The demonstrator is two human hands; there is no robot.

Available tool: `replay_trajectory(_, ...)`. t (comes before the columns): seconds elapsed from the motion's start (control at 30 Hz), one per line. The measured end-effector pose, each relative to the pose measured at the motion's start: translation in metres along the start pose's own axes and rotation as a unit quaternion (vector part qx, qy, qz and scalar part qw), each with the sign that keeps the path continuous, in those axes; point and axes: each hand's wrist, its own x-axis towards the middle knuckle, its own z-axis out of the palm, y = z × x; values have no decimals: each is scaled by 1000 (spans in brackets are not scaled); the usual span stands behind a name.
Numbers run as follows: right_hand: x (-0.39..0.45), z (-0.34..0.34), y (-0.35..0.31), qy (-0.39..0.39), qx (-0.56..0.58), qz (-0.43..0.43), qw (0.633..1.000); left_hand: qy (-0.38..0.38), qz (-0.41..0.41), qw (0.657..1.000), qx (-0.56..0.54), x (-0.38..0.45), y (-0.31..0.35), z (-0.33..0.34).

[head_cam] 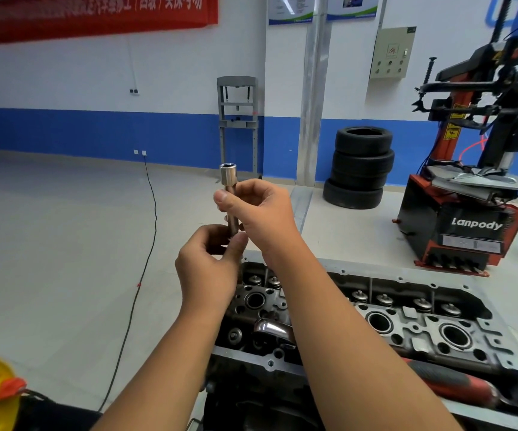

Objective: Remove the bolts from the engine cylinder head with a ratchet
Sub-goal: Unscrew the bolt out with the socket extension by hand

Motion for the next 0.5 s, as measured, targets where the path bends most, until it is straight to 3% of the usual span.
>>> replay_trajectory(0.23, 1, 0, -3, -20, 20, 3, 1000, -63, -22, 997, -50, 0, -2, 5)
replay_trajectory(0.37, -1, -1, -4, -41, 29, 8, 999, -35, -17, 999, -26, 0, -2, 2)
replay_trajectory(0.5, -1, -2, -3, -7, 33, 8, 999, -14, -10, 1000, -20, 0, -1, 1)
